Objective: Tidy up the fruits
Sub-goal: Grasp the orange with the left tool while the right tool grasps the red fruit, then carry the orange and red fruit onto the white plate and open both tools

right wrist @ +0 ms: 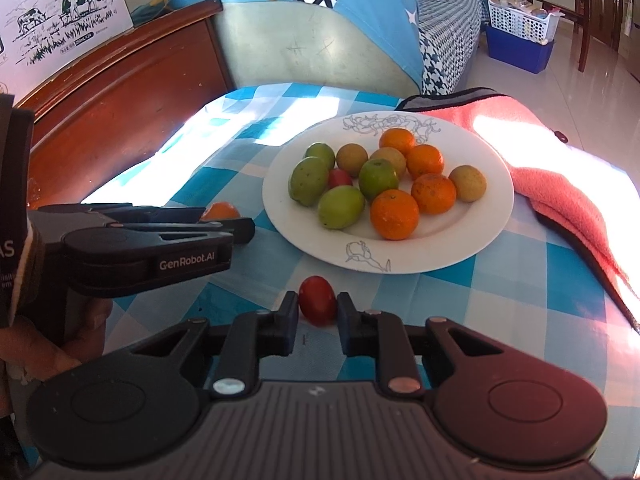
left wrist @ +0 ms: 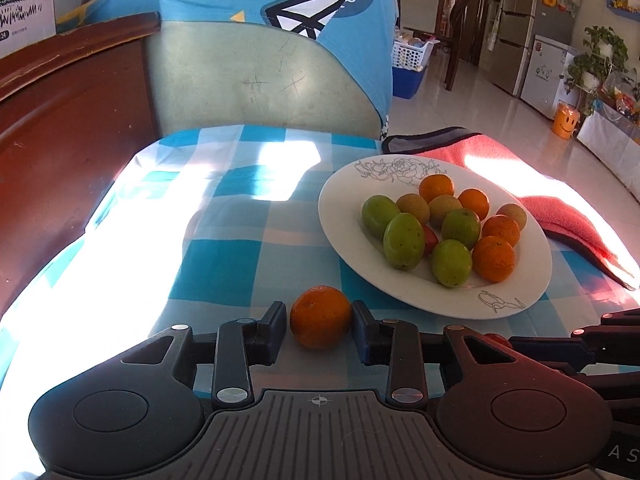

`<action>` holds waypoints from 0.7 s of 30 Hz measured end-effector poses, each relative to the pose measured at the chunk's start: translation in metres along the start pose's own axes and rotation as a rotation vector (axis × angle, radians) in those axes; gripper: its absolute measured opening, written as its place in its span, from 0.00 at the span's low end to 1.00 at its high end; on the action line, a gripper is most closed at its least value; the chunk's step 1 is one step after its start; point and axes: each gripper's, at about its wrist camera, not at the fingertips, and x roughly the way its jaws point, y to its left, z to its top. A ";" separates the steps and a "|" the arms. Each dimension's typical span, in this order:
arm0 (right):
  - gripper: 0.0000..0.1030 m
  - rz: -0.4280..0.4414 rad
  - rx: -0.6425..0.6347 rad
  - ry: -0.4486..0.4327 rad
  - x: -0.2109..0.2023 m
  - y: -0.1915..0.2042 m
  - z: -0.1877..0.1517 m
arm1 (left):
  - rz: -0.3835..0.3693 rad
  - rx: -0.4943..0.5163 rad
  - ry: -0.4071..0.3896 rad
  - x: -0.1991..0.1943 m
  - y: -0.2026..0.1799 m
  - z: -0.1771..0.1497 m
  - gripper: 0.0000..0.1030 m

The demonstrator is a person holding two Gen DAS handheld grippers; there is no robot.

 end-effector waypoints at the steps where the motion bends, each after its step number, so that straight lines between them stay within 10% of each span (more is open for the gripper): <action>1: 0.20 0.002 0.006 -0.001 -0.001 -0.001 0.001 | -0.004 0.000 0.002 -0.001 -0.001 0.000 0.28; 21: 0.20 0.031 0.077 -0.168 -0.054 -0.036 0.057 | -0.034 -0.006 -0.132 -0.047 -0.012 0.050 0.28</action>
